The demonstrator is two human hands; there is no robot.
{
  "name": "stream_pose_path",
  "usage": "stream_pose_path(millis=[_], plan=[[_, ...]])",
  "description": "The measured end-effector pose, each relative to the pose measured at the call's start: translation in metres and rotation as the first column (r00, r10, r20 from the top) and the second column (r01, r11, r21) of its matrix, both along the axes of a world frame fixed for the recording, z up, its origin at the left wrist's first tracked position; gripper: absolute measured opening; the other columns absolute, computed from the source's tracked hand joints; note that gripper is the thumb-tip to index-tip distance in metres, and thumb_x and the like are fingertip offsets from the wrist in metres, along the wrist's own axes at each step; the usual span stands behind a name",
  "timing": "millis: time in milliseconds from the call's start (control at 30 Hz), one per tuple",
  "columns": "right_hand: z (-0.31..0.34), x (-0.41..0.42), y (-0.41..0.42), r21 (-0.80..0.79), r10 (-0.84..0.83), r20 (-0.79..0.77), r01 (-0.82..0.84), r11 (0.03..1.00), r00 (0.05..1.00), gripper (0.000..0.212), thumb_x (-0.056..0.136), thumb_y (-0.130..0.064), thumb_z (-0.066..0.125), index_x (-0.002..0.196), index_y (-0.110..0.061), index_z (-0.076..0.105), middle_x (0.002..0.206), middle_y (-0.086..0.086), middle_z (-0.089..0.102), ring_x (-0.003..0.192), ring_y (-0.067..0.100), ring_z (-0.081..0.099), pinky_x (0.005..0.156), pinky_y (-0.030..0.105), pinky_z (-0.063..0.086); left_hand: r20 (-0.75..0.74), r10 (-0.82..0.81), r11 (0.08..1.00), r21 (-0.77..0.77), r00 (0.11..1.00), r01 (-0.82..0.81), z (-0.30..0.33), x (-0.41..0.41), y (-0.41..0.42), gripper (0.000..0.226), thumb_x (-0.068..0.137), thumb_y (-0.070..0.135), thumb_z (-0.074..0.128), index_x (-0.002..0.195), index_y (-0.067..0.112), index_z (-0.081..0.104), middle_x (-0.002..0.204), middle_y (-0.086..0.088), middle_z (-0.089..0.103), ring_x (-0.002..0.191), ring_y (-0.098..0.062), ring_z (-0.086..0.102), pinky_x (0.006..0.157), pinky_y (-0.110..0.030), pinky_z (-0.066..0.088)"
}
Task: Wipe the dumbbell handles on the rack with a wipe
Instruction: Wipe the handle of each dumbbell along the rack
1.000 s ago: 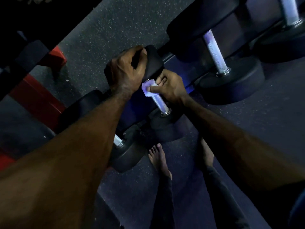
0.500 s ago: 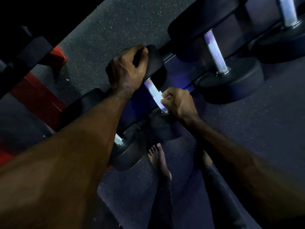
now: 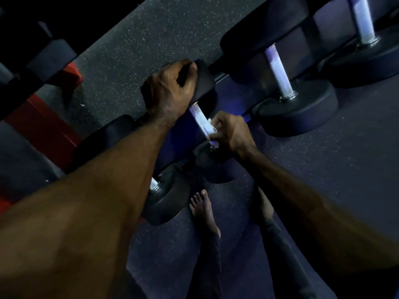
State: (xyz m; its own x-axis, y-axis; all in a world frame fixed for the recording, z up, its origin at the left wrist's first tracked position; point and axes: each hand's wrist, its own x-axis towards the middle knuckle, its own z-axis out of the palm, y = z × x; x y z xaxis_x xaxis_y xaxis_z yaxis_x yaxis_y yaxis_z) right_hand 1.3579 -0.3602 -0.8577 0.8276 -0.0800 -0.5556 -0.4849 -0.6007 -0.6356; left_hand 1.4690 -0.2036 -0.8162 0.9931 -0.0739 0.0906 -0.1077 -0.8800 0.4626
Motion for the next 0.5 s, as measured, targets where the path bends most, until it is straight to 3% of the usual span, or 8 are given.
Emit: stream_pose_path(millis=[100,233,367,433,500], plan=[[0.001,0.019,0.016,0.008,-0.066,0.059,0.065,0.998,0.996,0.031,0.065,-0.029,0.080,0.091,-0.027,0.064,0.084,0.000,0.073,0.082,0.028,0.070,0.073,0.043,0.058,-0.045,0.002,1.000,-0.004,0.999,-0.002,0.001,0.000,0.000,0.043,0.102,0.057,0.049,0.121,0.032,0.078,0.114,0.004,0.080,0.100,-0.022,0.073,0.078,-0.032,0.048],[0.004,-0.014,0.006,-0.048,-0.048,0.020,0.049,0.998,0.999,0.028,0.073,-0.027,0.085,0.084,-0.028,0.059,0.084,0.004,0.071,0.080,0.030,0.068,0.069,0.044,0.056,-0.125,-0.025,0.999,-0.030,0.992,0.022,0.007,0.005,0.002,0.042,0.102,0.058,0.050,0.123,0.032,0.076,0.117,0.005,0.078,0.105,-0.022,0.071,0.085,-0.034,0.052],[0.007,-0.014,0.014,-0.047,-0.105,0.071,0.108,0.993,0.992,0.018,0.078,-0.026,0.078,0.089,-0.021,0.064,0.080,0.003,0.071,0.078,0.029,0.069,0.069,0.044,0.057,-0.319,-0.116,0.970,-0.241,0.941,0.038,0.015,0.005,0.016,0.047,0.102,0.056,0.056,0.138,0.029,0.070,0.134,0.006,0.072,0.122,-0.011,0.066,0.103,-0.029,0.052],[0.017,0.002,0.027,-0.053,-0.138,0.141,0.147,0.988,0.980,0.017,0.084,-0.032,0.071,0.091,-0.017,0.069,0.079,0.005,0.072,0.078,0.028,0.068,0.068,0.043,0.055,-0.280,-0.135,0.959,-0.280,0.950,0.054,0.024,0.000,0.035,0.050,0.104,0.053,0.056,0.139,0.021,0.069,0.136,0.002,0.072,0.124,-0.012,0.066,0.107,-0.030,0.051],[0.033,0.008,0.038,-0.048,-0.184,0.181,0.196,0.979,0.966,0.021,0.091,-0.038,0.067,0.092,-0.017,0.071,0.080,0.003,0.072,0.077,0.023,0.067,0.067,0.039,0.053,-0.167,-0.109,0.972,-0.224,0.980,0.070,0.032,-0.008,0.061,0.048,0.105,0.047,0.055,0.136,0.015,0.071,0.133,-0.003,0.073,0.122,-0.018,0.068,0.105,-0.033,0.053]])
